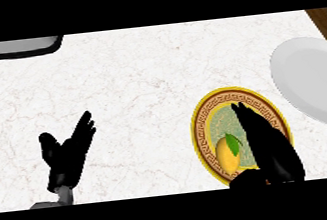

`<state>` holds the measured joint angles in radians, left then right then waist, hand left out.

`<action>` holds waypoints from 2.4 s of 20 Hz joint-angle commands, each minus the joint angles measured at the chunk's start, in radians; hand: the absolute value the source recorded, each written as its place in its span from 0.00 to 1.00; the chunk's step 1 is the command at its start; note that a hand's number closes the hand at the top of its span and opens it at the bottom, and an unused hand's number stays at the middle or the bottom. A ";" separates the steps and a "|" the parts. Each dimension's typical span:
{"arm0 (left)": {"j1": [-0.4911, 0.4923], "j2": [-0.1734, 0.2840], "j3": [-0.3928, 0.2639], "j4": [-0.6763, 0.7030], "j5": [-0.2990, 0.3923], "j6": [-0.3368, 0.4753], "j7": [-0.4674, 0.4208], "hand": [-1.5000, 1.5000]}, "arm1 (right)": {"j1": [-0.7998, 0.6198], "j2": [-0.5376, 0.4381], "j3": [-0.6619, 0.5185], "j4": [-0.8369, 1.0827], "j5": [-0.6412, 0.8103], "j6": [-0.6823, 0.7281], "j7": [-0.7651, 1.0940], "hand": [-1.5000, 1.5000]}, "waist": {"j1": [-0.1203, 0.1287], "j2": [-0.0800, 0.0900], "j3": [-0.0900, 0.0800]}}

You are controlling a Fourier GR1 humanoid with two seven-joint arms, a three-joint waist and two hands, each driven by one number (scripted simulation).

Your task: Pick the lemon from the plate and place it in the plate

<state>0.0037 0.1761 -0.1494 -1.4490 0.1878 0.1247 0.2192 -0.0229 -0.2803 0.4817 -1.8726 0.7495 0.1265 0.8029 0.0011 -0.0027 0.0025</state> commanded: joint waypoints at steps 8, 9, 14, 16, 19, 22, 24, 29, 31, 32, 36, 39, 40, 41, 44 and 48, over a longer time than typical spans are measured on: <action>-0.029 -0.057 0.020 0.021 -0.056 -0.013 0.024 0.50 | 0.001 0.100 -0.024 0.139 0.071 0.035 -0.074 0.00 | -0.001 0.002 -0.002; 0.027 -0.029 0.025 -0.049 -0.053 -0.029 0.041 0.50 | -0.024 0.092 -0.076 0.179 0.040 0.052 -0.107 0.00 | 0.001 0.002 -0.002; 0.082 -0.030 0.039 0.019 -0.049 -0.061 -0.066 0.50 | -0.032 0.058 0.004 0.251 0.116 0.054 -0.183 1.00 | 0.003 0.002 -0.003; 0.002 -0.014 0.073 -0.009 -0.028 -0.063 0.040 0.50 | -0.021 0.077 0.020 0.216 0.164 0.042 -0.170 1.00 | -0.001 0.002 -0.002; -0.022 -0.084 0.043 0.010 -0.079 -0.011 0.029 0.50 | -0.044 0.097 -0.016 0.256 0.189 0.036 -0.203 1.00 | -0.001 0.002 -0.002; 0.075 -0.076 0.027 -0.055 -0.082 -0.033 0.020 0.50 | -0.016 0.115 0.025 0.217 0.253 0.023 -0.174 1.00 | 0.002 0.002 -0.002; 0.061 -0.054 0.043 -0.038 -0.075 -0.053 0.026 0.50 | -0.051 0.103 -0.029 0.225 0.258 -0.052 -0.224 1.00 | 0.002 0.002 -0.002; 0.006 -0.061 0.067 0.029 -0.063 -0.048 0.019 0.50 | 0.210 -0.087 0.101 -0.098 0.178 -0.126 -0.545 1.00 | -0.042 -0.005 -0.002; 0.058 -0.062 0.069 0.002 -0.070 -0.030 0.005 0.50 | 0.301 -0.178 0.167 -0.165 0.167 -0.156 -0.686 1.00 | -0.053 -0.014 0.000; 0.062 -0.051 0.089 0.003 -0.051 -0.046 -0.008 0.50 | 0.327 -0.218 0.126 -0.239 0.133 -0.192 -0.733 1.00 | -0.058 -0.014 0.000; 0.098 -0.030 0.089 -0.013 -0.058 -0.067 -0.038 0.50 | 0.483 -0.295 -0.010 -0.394 0.054 -0.364 -0.851 1.00 | -0.048 -0.008 -0.001; 0.075 -0.034 0.082 -0.049 -0.039 -0.072 0.028 0.50 | 0.603 -0.319 -0.119 -0.427 -0.122 -0.440 -0.950 1.00 | -0.048 -0.006 0.001; 0.057 -0.048 0.085 -0.021 -0.057 -0.046 0.008 0.50 | 0.616 -0.290 -0.154 -0.374 -0.157 -0.499 -0.997 1.00 | -0.048 -0.004 0.002; 0.070 -0.036 0.082 -0.069 -0.050 -0.060 0.021 0.50 | 0.650 -0.326 -0.211 -0.414 -0.237 -0.470 -1.007 1.00 | -0.035 -0.004 0.001; 0.069 -0.081 0.059 -0.018 -0.074 -0.033 -0.014 0.50 | 0.669 -0.304 -0.331 -0.392 -0.436 -0.464 -1.047 1.00 | -0.036 -0.002 0.001; 0.057 -0.052 0.062 -0.027 -0.066 -0.068 0.010 0.50 | 0.592 -0.286 -0.507 -0.241 -0.694 -0.406 -1.135 1.00 | -0.015 0.001 0.001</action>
<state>0.0513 0.1239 -0.0736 -1.4784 0.1279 0.0637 0.2110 0.5850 -0.5697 0.1232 -2.1855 0.2832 -0.3080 -0.2525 -0.0256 -0.0060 0.0049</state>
